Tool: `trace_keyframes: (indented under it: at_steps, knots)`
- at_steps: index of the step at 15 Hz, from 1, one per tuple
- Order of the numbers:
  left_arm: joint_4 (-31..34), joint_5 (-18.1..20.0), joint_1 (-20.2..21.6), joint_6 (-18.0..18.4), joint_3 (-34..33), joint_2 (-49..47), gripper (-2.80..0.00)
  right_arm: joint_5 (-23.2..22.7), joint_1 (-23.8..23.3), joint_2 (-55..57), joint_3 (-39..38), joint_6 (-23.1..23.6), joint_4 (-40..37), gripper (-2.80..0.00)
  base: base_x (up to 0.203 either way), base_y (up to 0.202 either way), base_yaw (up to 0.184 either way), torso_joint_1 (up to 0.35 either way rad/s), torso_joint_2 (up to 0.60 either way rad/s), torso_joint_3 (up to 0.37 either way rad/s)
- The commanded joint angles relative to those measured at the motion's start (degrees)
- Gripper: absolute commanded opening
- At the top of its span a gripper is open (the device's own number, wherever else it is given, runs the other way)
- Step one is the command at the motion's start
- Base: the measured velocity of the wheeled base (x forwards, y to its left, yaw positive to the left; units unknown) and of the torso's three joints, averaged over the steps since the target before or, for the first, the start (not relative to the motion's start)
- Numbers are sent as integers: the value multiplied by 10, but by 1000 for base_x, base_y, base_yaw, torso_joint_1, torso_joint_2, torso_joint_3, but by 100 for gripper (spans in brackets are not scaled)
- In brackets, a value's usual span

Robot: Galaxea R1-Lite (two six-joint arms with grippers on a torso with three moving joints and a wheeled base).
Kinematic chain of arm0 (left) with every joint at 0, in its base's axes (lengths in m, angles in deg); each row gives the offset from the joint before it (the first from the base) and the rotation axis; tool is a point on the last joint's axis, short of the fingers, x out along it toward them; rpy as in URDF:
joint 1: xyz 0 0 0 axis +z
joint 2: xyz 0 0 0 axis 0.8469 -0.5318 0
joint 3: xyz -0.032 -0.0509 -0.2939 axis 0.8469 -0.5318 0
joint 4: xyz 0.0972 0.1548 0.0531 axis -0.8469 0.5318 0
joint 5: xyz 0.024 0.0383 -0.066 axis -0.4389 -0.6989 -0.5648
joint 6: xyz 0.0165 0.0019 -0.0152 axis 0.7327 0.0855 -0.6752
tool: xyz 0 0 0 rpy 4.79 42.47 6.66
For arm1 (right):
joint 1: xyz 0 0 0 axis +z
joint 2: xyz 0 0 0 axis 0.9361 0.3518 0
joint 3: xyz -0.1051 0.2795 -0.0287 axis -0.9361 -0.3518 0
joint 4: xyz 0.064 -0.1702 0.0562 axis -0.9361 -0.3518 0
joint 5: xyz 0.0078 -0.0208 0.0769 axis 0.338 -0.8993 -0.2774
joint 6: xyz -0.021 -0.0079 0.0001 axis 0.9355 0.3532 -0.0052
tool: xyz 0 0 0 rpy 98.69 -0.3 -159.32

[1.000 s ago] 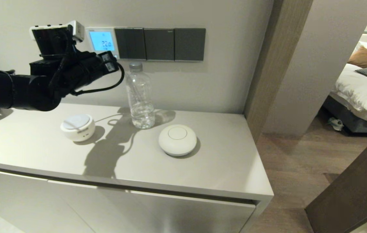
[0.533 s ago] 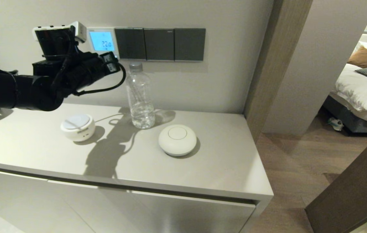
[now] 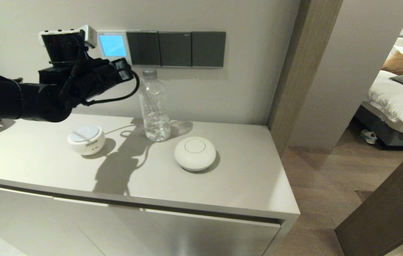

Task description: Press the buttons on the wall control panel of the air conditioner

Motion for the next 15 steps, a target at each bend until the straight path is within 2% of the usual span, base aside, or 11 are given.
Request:
trace_keyframes:
  at_steps: [1, 9, 15]
  knots:
    - [-4, -1, 0, -1, -7, 14, -280, 0, 0, 0, -2, 0, 0, -280, 0, 0, 0, 0, 0, 0]
    - [-5, -2, 0, -1, -52, 135, -280, 0, 0, 0, -2, 0, 0, -280, 0, 0, 0, 0, 0, 0]
    - [2, 0, -1, 3, -122, 288, -280, 0, 0, 0, -2, 0, 0, -280, 0, 0, 0, 0, 0, 0]
